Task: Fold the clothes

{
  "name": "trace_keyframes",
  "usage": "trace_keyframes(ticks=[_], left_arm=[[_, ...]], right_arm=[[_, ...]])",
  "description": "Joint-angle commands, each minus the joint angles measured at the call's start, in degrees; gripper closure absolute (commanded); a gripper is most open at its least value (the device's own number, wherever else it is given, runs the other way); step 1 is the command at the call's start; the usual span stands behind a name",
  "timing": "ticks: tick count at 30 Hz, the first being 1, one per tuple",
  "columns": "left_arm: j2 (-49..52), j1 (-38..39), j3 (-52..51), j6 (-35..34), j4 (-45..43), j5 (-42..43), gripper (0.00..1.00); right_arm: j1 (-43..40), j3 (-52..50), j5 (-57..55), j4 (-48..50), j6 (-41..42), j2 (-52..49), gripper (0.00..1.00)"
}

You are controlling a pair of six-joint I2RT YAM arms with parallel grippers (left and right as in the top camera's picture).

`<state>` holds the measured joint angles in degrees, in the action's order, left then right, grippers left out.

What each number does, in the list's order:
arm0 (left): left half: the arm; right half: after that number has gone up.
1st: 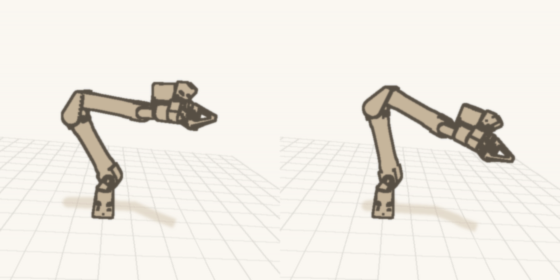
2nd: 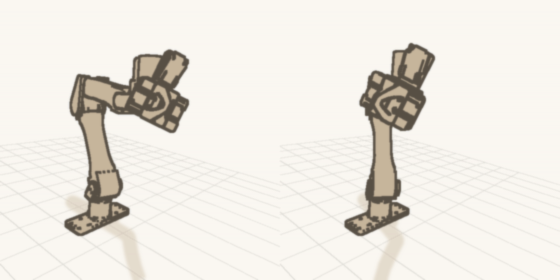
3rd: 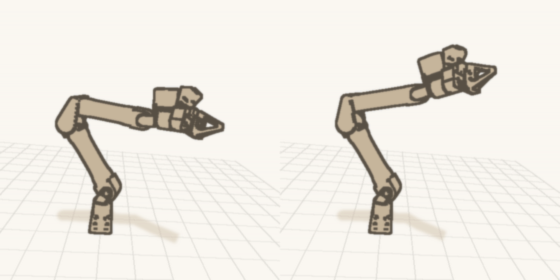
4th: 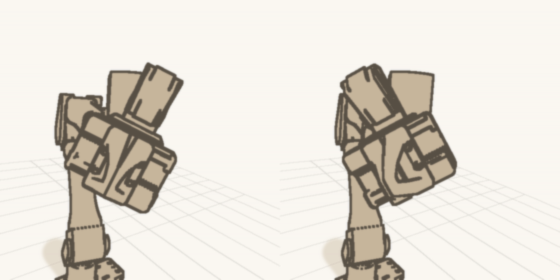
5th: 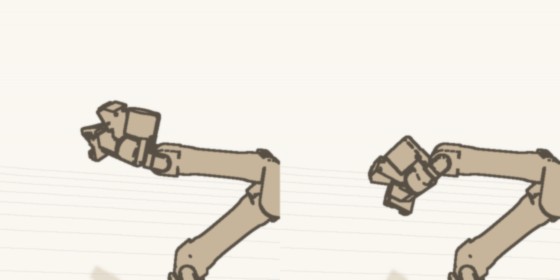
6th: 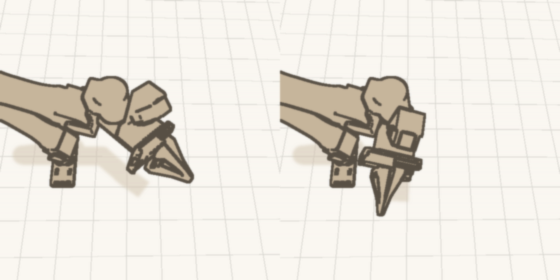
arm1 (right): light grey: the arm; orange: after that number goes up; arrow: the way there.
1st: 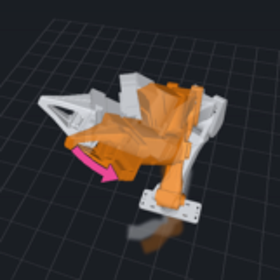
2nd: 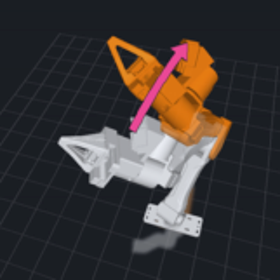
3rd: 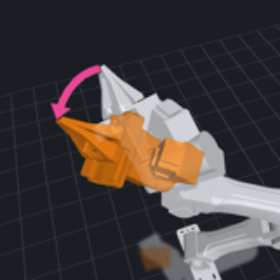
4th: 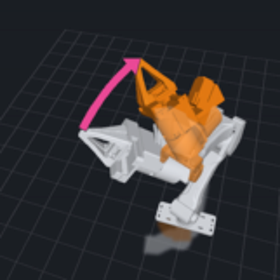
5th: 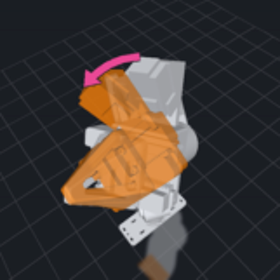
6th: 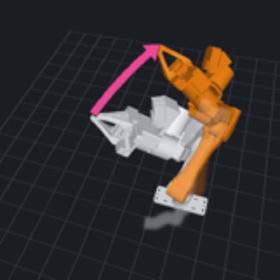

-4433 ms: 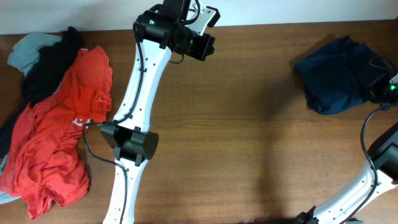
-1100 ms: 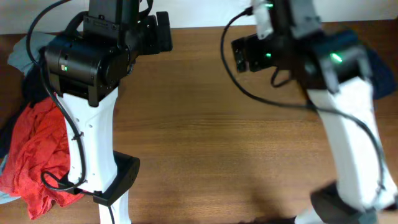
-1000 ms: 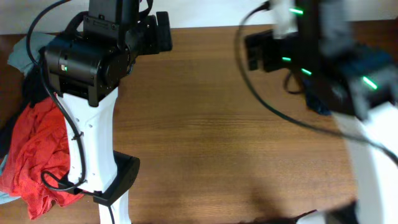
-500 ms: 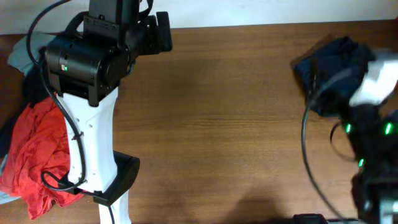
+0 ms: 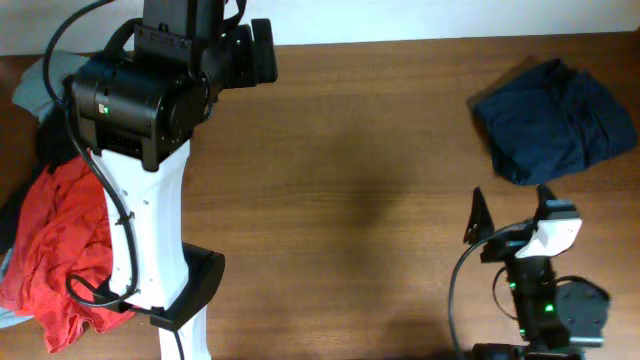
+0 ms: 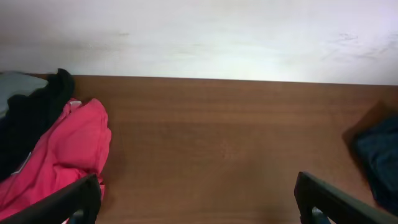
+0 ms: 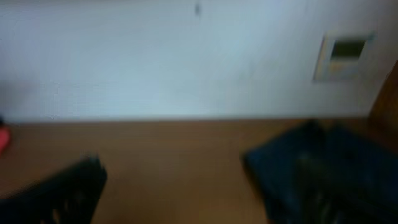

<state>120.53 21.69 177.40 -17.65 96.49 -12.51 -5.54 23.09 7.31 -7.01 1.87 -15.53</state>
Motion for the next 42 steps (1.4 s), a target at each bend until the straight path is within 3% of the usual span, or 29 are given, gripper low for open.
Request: trace_keyframes(ticks=[1,11,17,42], left_arm=[[0.55,-0.09,-0.17,-0.57,0.04,-0.81,0.01],[0.55,-0.09,-0.17,-0.57,0.04,-0.81,0.01],[0.55,-0.09,-0.17,-0.57,0.04,-0.81,0.01],[0.55,-0.09,-0.17,-0.57,0.04,-0.81,0.01]], right_arm=[[-0.59,-6.08,1.16,2.91,0.07,4.17,0.02],[-0.59,-18.6,1.14,5.35,0.07,14.8,0.02],[-0.48,-22.77,1.16,5.79,0.07,15.34,0.02],[-0.48,-22.77,1.53,3.37,0.07,12.83,0.01]])
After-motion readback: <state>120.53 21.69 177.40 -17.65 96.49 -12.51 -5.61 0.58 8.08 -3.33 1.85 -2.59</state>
